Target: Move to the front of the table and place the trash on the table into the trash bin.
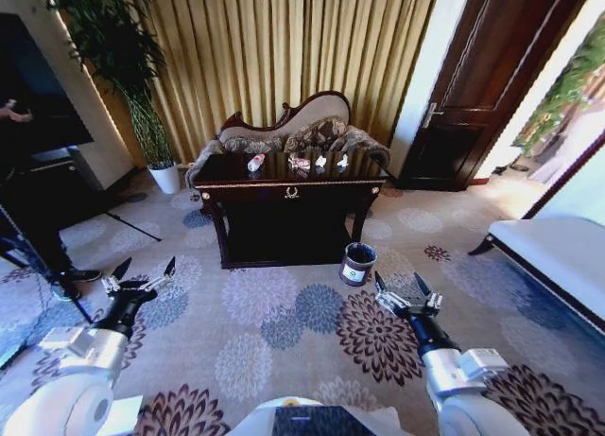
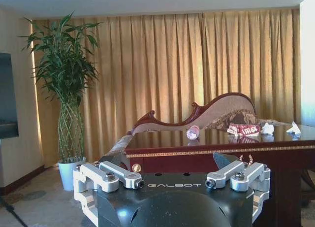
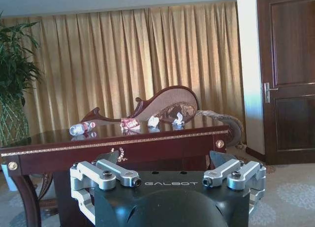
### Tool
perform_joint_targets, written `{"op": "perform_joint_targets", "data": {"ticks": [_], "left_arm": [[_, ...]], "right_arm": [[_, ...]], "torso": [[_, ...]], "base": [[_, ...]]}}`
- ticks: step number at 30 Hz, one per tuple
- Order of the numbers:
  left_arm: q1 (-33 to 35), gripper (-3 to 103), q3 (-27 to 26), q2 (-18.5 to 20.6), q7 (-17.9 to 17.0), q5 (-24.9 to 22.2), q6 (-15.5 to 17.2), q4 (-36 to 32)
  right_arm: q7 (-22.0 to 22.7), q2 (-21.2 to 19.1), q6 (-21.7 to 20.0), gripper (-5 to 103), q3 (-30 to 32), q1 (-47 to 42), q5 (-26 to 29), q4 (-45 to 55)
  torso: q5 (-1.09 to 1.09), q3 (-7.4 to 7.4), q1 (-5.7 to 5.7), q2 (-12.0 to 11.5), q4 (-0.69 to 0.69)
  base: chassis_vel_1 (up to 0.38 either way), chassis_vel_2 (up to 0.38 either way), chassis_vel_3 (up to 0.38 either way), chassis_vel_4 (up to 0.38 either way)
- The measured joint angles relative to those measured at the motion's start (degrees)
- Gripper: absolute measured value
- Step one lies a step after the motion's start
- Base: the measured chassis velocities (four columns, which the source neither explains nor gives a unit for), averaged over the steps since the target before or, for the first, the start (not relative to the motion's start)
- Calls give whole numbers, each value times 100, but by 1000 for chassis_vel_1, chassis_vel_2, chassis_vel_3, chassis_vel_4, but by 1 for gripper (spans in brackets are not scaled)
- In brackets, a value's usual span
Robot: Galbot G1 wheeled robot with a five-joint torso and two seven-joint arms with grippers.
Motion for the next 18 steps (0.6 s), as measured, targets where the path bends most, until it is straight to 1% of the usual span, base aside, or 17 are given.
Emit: {"op": "perform_joint_targets", "data": {"ticks": [6,9,18], "left_arm": [[28,100,-5,-1,-1,-2,-32,1],[32,100,-6,-1,-1,-2,-53,2],[46,100,-3,-8,-1,-2,-73,-5]], "right_arm": [[-4,5,3,100,-4,-1,1,1],[-6,10,9,100,-5,-5,1,1],[-15,16,24,100,-15,-24,-9,0]], "torso": [[-3,0,-1,0,1],[-1,0,-1,0,1],[0,0,-1,0,1]], "base": [[-172,209,161,-186],[-166,225,172,-227],[-213,190,206,-199]]}}
